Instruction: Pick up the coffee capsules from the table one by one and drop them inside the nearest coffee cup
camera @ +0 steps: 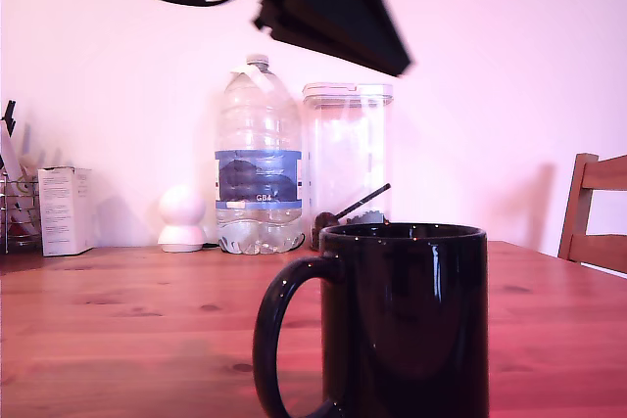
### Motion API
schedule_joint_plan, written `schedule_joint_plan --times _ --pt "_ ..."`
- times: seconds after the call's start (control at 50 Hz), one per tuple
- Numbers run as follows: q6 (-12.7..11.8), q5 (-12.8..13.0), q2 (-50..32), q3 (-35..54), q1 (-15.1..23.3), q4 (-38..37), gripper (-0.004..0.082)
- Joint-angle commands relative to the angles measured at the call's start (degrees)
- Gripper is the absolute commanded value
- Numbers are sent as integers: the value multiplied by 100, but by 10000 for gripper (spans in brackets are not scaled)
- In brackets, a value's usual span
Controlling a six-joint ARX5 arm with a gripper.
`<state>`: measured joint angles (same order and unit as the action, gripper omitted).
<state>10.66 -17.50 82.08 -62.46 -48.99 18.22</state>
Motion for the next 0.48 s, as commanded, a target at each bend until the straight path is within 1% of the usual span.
schedule_joint_plan --times 0.0,0.14,0.3,0.46 --pt "-116 4 -140 289 142 -227 -24" --pt "-280 24 -446 621 483 -533 -24" --pt "-356 20 -688 887 831 -662 -24" --pt "-378 15 -721 892 953 -693 -24"
